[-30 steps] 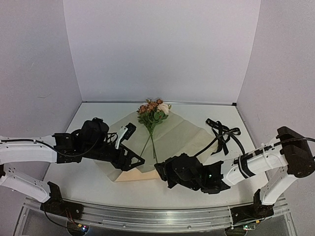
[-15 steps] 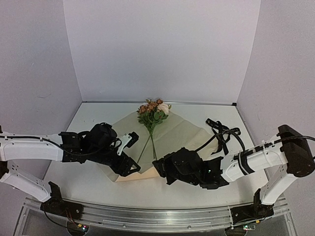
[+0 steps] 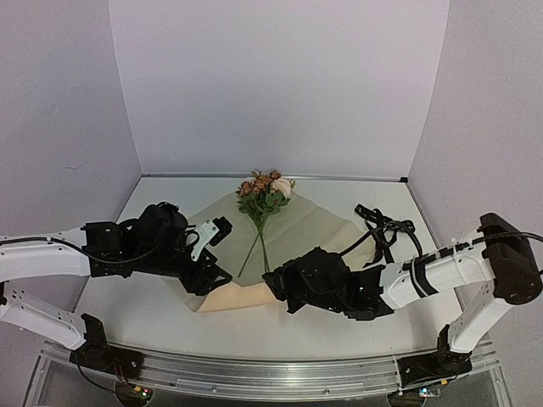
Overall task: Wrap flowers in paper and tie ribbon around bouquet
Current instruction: Pass from the right arm to the left
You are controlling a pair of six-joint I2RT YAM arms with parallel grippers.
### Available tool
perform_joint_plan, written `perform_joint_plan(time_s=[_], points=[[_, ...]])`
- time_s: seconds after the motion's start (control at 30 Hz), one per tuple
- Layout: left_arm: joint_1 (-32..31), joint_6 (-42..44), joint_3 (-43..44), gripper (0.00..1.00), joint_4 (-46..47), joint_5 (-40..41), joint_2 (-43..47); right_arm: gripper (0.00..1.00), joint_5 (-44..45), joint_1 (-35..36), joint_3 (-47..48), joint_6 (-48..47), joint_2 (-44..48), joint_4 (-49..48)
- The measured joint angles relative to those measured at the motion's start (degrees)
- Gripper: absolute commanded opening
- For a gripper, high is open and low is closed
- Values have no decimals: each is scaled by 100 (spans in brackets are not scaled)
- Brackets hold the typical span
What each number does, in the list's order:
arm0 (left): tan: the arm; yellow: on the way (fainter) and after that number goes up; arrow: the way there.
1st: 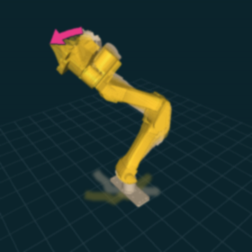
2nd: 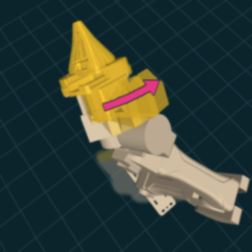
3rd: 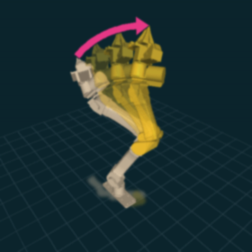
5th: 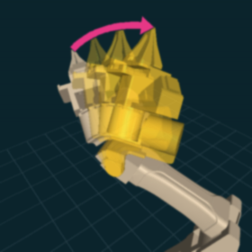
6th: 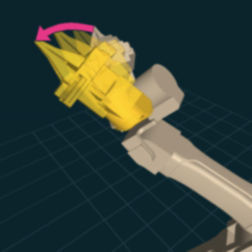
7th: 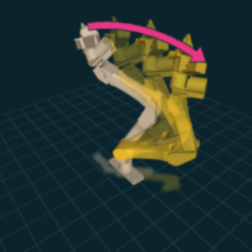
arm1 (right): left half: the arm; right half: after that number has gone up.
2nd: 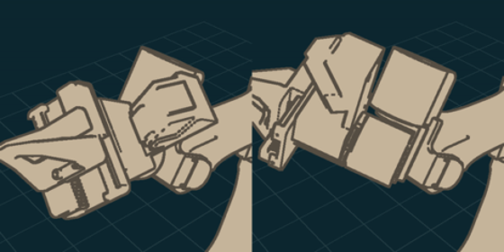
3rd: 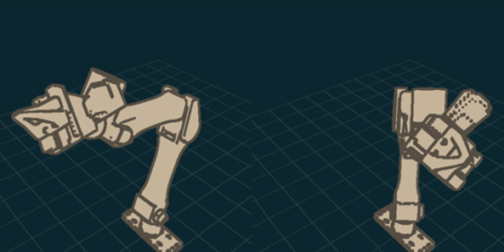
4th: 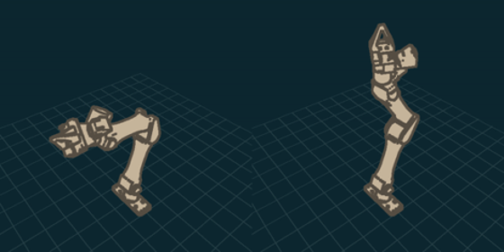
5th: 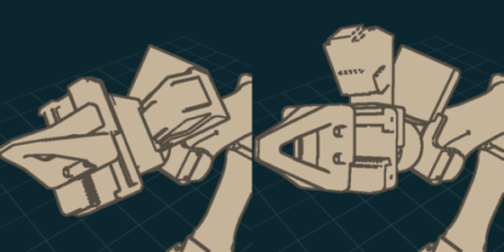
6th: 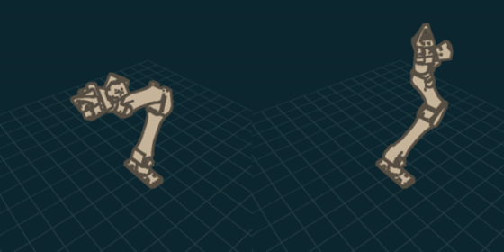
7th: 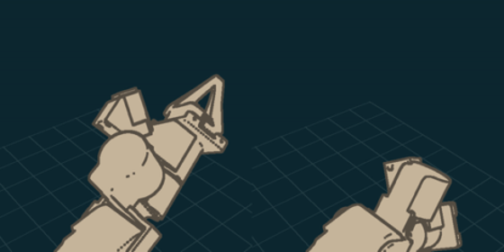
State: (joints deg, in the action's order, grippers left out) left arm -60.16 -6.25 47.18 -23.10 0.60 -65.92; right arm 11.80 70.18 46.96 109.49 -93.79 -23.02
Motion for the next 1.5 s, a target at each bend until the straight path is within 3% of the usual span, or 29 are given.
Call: perform_joint_plan(time_s=[0.27, 0.57, 0.8, 0.97, 1.03, 1.17, 1.23, 1.37, 1.5], points=[[-7, 833, -305, 62, 65, -302, 405, 0, -129, -77, 46, -2, -1, -1], [-7, 1447, -382, 54, 405, -444, 57, 0, -254, -77, 125, -9, -31, 3], [-7, 1777, -376, 35, 702, -436, -415, 0, -329, -77, 157, -24, -56, 8], [-7, 1933, -369, 6, 887, -437, -621, 0, -384, -77, 166, -39, -60, 42], [-7, 1985, -369, 0, 1001, -421, -681, 0, -392, -77, 167, -60, -60, 53], [-7, 2083, -369, 0, 1180, -337, -768, 42, -394, -79, 168, -234, -60, 94], [-7, 2150, -369, 0, 1303, -268, -826, 54, -379, -79, 168, -411, -53, 116], [53, 2371, -348, 0, 1647, -129, -1000, 66, -255, -103, 135, -968, 132, 172], [476, 2566, -179, 0, 2049, -353, -1420, 71, 4, -216, -104, -1695, 738, 192]])
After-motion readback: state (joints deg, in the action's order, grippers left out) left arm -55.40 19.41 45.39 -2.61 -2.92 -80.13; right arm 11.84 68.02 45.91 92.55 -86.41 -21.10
